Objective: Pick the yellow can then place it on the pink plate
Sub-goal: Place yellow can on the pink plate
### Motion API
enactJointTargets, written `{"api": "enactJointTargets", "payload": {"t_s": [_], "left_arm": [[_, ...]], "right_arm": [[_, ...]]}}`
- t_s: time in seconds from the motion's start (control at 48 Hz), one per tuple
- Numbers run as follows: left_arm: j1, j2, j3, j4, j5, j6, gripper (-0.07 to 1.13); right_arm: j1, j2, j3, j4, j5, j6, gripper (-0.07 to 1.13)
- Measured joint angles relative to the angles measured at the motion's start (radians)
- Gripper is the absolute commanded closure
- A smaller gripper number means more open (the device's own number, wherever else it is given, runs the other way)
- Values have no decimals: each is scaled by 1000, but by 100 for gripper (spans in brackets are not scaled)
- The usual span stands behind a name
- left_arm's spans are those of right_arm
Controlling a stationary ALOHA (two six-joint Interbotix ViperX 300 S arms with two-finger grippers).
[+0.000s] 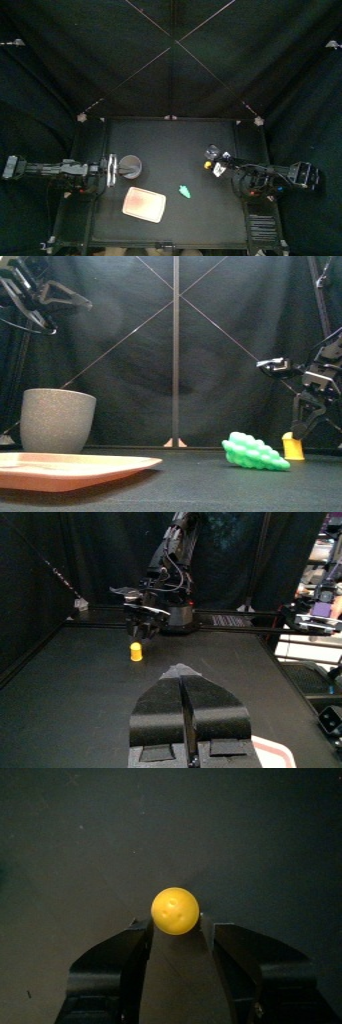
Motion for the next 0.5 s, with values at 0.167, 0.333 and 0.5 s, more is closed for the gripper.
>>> {"api": "enactJointTargets", "payload": {"t_s": [0.167, 0.333, 0.5], "left_arm": [[0, 0, 0, 2, 2, 0, 106], [0, 0, 8, 2, 0, 0, 106], [0, 0, 9, 0, 0, 0, 106]], "right_arm": [[0, 23, -5, 0, -21, 0, 25], [0, 51, -20, -9, -67, -2, 25], [-6, 103, -43, -21, -94, -2, 25]]}}
